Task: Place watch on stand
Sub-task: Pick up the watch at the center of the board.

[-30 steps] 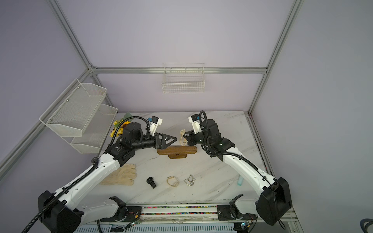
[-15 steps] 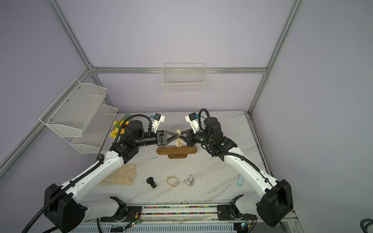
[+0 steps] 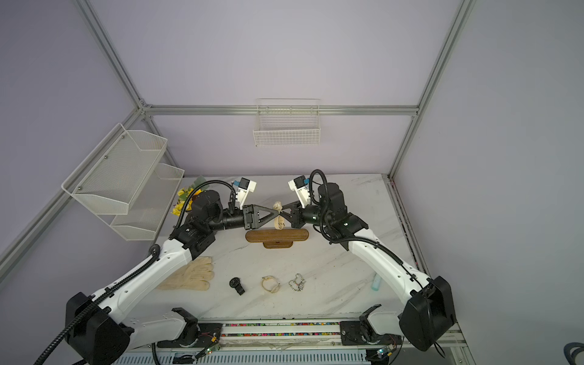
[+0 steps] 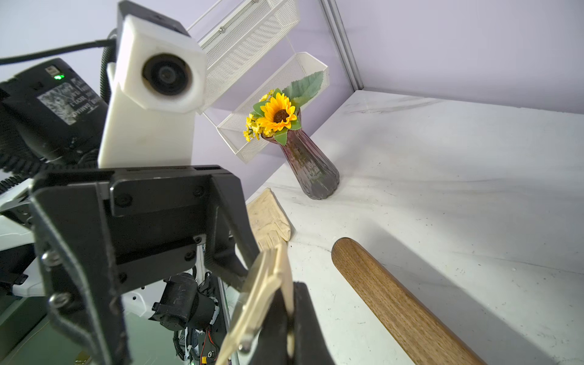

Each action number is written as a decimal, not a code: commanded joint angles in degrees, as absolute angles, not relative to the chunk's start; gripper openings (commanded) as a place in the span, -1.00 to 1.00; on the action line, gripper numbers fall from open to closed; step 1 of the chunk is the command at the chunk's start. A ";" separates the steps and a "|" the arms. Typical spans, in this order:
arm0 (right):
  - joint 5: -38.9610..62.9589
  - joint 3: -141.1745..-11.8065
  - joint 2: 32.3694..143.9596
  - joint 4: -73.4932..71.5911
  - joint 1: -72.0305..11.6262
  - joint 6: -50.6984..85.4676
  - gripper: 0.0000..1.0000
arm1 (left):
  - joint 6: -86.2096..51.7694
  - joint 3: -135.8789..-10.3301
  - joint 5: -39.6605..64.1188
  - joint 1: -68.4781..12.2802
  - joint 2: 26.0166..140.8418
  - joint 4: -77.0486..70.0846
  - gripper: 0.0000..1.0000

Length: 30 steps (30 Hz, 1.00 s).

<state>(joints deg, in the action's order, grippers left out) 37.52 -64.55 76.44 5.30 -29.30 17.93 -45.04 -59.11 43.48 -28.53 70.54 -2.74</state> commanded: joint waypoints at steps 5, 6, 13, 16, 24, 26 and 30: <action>39.08 -65.37 76.70 1.96 -28.57 18.53 -1.00 | -46.59 -58.39 45.51 -28.74 69.72 -7.04 0.07; 39.32 -65.38 76.67 1.68 -28.56 18.76 -1.00 | -46.55 -58.64 46.25 -28.74 70.24 -7.14 0.03; 39.91 -66.48 77.12 1.21 -28.46 19.16 -1.00 | -47.72 -58.80 46.95 -29.26 71.85 -8.18 -0.16; 39.65 -66.56 77.42 1.23 -28.30 19.08 -1.00 | -47.81 -58.72 46.41 -29.36 71.24 -8.61 -0.27; 39.12 -67.05 78.22 0.88 -27.87 19.49 -1.00 | -47.92 -58.43 46.78 -29.88 71.01 -9.73 -0.47; 39.25 -67.14 78.22 0.69 -27.78 19.68 -1.00 | -48.08 -58.61 46.92 -30.13 71.32 -9.92 -0.51; 39.59 -67.14 78.21 0.62 -27.69 19.64 -1.00 | -47.90 -58.62 46.31 -30.21 71.77 -10.05 -0.70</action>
